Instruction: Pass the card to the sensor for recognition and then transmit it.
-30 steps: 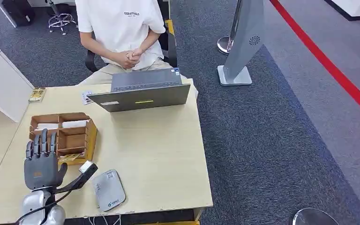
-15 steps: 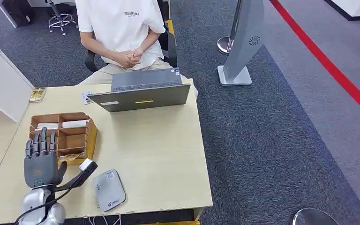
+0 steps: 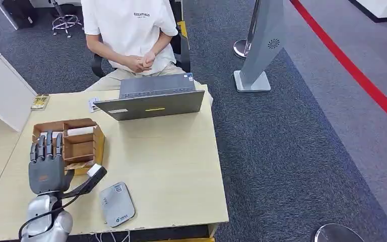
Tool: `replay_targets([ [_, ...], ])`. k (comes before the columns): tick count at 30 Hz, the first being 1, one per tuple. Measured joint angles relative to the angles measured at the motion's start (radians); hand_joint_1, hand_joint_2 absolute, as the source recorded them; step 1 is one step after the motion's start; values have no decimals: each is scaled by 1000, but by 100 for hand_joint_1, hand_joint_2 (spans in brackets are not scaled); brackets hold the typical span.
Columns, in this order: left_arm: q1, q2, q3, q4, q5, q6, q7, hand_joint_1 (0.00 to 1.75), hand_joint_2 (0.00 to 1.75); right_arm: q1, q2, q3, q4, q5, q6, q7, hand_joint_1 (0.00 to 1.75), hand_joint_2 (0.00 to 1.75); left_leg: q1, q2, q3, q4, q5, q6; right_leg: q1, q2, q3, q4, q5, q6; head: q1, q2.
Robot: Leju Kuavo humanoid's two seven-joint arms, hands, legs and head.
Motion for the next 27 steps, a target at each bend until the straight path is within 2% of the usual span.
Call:
replay_targets([
  [27,-5,12,-26,32,19,0,16,0,175,-1,0,1,0,-1,-5,-4,0,175,0,0,0,0,0,0,0,0,0,0,0,0,0,0],
])
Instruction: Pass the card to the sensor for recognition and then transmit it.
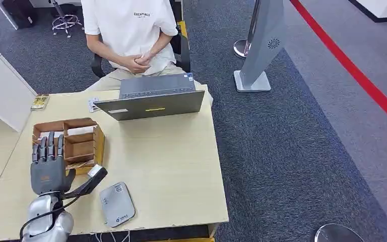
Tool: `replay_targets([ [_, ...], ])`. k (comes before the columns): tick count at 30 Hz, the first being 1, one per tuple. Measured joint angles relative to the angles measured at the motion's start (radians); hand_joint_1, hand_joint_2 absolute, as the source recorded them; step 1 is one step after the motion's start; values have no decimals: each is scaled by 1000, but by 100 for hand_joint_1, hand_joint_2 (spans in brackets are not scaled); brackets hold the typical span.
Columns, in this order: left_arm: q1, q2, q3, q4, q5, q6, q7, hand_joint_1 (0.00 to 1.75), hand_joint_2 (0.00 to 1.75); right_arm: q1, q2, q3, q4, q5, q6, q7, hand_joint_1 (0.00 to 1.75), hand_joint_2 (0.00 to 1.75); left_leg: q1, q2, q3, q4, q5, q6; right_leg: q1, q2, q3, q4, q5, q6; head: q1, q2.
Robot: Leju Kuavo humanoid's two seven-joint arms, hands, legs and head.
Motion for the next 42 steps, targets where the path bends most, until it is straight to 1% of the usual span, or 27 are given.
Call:
replay_targets([
  [16,-1,-1,-40,21,-6,0,10,0,175,0,0,8,0,-1,0,0,0,175,0,0,0,0,0,0,0,0,0,0,0,0,0,0],
  [29,-2,-1,-45,30,-9,0,13,0,175,0,0,10,0,-1,0,2,0,175,0,0,0,0,0,0,0,0,0,0,0,0,0,0],
  [30,-2,-1,-45,30,-10,0,13,28,175,0,0,10,0,-1,0,2,0,175,0,0,0,0,0,0,0,0,0,0,0,0,0,0],
  [31,-3,-1,-46,30,-11,0,18,175,175,0,0,10,0,-1,-1,2,0,175,0,0,0,0,0,0,0,0,0,0,0,0,0,0],
  [42,-4,2,-52,31,13,0,8,175,175,0,0,16,0,-1,-6,7,0,175,0,0,0,0,0,0,0,0,0,0,0,0,0,0],
])
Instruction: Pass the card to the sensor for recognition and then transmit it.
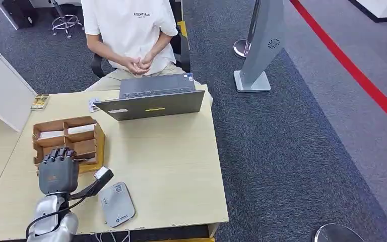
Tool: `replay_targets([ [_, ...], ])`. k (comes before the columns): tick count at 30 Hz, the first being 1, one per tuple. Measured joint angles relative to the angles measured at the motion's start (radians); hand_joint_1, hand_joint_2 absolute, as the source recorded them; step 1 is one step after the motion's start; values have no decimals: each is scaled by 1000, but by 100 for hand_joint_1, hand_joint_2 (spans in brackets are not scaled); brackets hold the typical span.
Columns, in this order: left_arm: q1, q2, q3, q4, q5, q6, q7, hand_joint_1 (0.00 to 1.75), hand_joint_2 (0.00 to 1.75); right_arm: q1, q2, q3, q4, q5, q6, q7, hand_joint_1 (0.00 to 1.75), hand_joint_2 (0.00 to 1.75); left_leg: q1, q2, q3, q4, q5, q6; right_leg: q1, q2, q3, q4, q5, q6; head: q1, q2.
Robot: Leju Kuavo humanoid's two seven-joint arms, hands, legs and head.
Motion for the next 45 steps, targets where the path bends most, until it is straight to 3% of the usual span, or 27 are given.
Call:
replay_targets([
  [13,-3,7,0,3,20,2,-10,175,175,0,0,8,0,-2,-2,0,0,175,0,0,0,0,0,0,0,0,0,0,0,0,0,0],
  [21,-15,8,-19,18,28,-8,27,175,175,0,0,8,0,-13,-3,0,0,175,0,0,0,0,0,0,0,0,0,0,0,0,0,0],
  [23,-20,9,-26,18,27,-48,48,175,175,0,0,8,0,-19,-5,0,0,175,0,0,0,0,0,0,0,0,0,0,0,0,0,0],
  [28,-27,19,-83,-52,14,-227,128,175,175,0,0,8,0,-34,-5,0,0,175,0,0,0,0,0,0,0,0,0,0,0,0,0,0],
  [33,-25,25,-118,-96,15,-253,139,175,175,1,0,8,0,-37,-6,-1,0,175,0,0,0,0,0,0,0,0,0,0,0,0,0,0],
  [35,-26,28,-131,-115,15,-294,145,175,175,1,0,8,0,-43,-6,-1,0,175,0,0,0,0,0,0,0,0,0,0,0,0,0,0],
  [41,-71,78,-245,-289,82,-597,202,175,175,2,0,7,5,-86,-9,1,0,175,0,0,-1,1,1,0,0,0,-1,0,1,0,0,0],
  [45,-162,134,-334,-420,171,-709,222,175,175,7,0,7,7,-107,-17,9,0,175,0,-1,-1,1,1,-1,0,0,-1,0,1,-1,0,0],
])
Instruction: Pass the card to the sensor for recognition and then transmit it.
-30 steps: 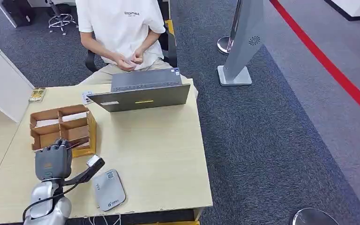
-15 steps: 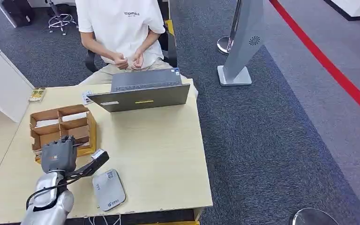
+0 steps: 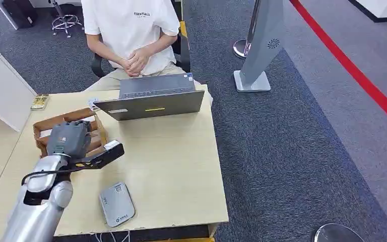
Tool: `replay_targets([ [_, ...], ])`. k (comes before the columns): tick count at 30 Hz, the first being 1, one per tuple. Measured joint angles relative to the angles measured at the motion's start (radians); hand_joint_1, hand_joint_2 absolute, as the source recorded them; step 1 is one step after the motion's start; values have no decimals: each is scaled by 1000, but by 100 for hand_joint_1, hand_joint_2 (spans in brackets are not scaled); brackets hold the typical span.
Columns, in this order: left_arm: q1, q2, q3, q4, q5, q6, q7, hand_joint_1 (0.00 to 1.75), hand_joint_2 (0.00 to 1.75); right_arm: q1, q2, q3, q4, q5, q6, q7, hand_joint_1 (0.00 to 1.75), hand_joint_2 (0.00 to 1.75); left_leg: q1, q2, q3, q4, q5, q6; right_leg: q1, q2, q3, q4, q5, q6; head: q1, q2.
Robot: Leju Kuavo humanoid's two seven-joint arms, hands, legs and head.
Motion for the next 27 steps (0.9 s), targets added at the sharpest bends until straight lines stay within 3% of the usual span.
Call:
replay_targets([
  [5,-196,63,-73,-107,146,-165,9,175,175,1,0,0,2,-14,-2,5,0,175,0,0,-1,0,2,0,0,0,-1,0,1,0,0,0],
  [9,-372,95,-129,-126,278,-283,47,175,175,3,0,0,3,-21,-2,7,0,175,1,0,-2,1,3,0,1,0,-2,0,3,-1,0,0],
  [12,-532,107,-184,-120,350,-333,95,175,175,3,0,0,3,-23,-2,7,0,175,1,0,-3,1,3,0,0,0,-2,0,3,0,0,0],
  [15,-646,107,-221,-101,373,-339,122,175,175,2,0,0,3,-26,-2,7,0,175,0,0,-3,1,3,0,0,0,-2,0,3,0,0,0],
  [17,-684,106,-239,-88,350,-297,152,175,175,2,0,1,2,-21,-1,9,0,175,0,1,-2,1,3,0,0,1,-2,0,3,0,0,0],
  [18,-694,103,-243,-76,315,-244,163,175,175,1,0,2,2,-14,3,10,0,175,0,1,-2,0,3,0,0,1,-2,0,3,0,0,0],
  [20,-697,101,-245,-45,198,-87,166,175,175,-1,0,13,2,5,15,11,0,175,0,1,-2,0,3,0,0,1,-2,0,3,0,0,0],
  [23,-661,107,-243,14,39,143,118,175,175,-7,2,36,2,24,18,13,0,175,0,1,-1,0,3,0,0,1,-1,1,3,-1,0,0],
  [25,-624,109,-231,48,-1,208,81,175,175,-9,3,48,2,29,21,14,0,175,0,1,-1,0,4,-1,0,1,-1,2,3,-1,-1,0],
  [27,-598,109,-216,71,-15,224,69,175,175,-10,3,55,2,31,23,15,0,175,0,1,-1,0,4,-2,0,1,-1,2,3,-1,0,0],
])
